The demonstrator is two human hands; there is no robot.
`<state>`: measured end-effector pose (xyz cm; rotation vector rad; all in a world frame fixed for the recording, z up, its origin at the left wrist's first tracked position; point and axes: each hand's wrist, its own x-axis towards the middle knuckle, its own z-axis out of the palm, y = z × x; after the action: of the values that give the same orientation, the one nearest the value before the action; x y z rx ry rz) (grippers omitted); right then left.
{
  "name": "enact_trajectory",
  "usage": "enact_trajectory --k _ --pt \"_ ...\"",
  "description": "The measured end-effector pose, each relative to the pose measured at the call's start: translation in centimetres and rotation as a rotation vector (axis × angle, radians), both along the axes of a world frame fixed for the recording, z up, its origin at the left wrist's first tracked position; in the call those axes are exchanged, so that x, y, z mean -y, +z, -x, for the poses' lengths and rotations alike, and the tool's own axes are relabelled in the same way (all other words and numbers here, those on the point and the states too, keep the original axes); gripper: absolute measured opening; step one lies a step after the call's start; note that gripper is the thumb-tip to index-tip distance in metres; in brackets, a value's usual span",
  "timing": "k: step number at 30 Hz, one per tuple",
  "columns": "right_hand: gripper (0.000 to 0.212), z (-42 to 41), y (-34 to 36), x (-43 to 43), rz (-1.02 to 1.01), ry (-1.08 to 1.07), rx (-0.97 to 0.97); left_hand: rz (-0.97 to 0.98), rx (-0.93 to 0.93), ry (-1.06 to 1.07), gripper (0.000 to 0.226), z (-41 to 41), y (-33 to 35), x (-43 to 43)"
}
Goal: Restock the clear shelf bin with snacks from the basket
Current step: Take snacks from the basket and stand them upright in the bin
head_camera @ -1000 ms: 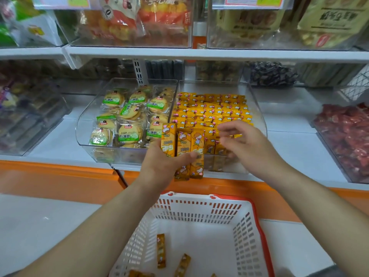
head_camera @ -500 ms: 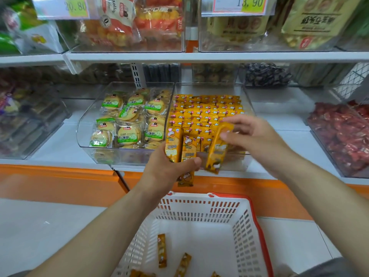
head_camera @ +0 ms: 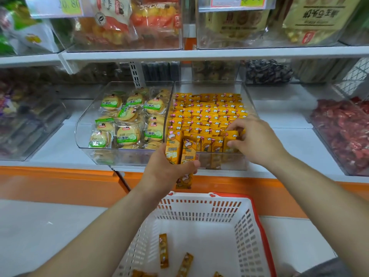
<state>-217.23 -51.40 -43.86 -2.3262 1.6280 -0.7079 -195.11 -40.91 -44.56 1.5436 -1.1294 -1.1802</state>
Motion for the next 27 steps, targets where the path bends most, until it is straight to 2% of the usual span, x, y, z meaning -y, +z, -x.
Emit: enact_trajectory --k 2,6,11,13,15,17,20,22,25,27 --pt "0.028 -0.6 -0.4 0.2 0.013 -0.029 -0.089 -0.004 -0.005 0.003 0.039 -0.1 -0.1 0.1" --pt "0.013 -1.0 -0.8 0.3 -0.084 -0.063 -0.040 -0.012 0.014 0.006 0.038 -0.2 -0.2 0.2" --pt "0.039 -1.0 -0.6 -0.4 -0.228 -0.041 -0.177 -0.021 0.027 0.000 0.040 -0.1 -0.4 0.1" --pt "0.044 -0.8 0.0 -1.0 -0.161 -0.064 -0.251 -0.020 0.011 -0.006 0.040 0.0 -0.4 0.1" --pt "0.041 -0.5 1.0 -1.7 -0.010 -0.111 -0.285 -0.017 -0.033 -0.017 0.040 0.1 -0.3 0.1" --pt "0.031 -0.3 1.9 -2.7 0.000 -0.057 -0.103 -0.009 -0.058 -0.031 0.042 0.2 -0.2 0.0" --pt "0.024 -1.5 2.5 -4.4 -0.347 0.134 0.351 0.003 -0.048 -0.057 0.054 0.6 -0.2 -0.2" --pt "0.033 -2.4 2.1 -5.3 -0.501 0.172 0.423 0.025 -0.038 -0.102 0.055 0.9 -0.2 -0.4" --pt "0.047 -3.1 1.8 -5.7 -0.559 0.193 0.457 0.037 -0.060 -0.163 0.055 1.4 -0.3 -0.7" --pt "0.047 -2.7 1.8 -5.6 -0.608 0.196 0.501 0.026 -0.086 -0.185 0.054 1.5 -0.4 -0.8"
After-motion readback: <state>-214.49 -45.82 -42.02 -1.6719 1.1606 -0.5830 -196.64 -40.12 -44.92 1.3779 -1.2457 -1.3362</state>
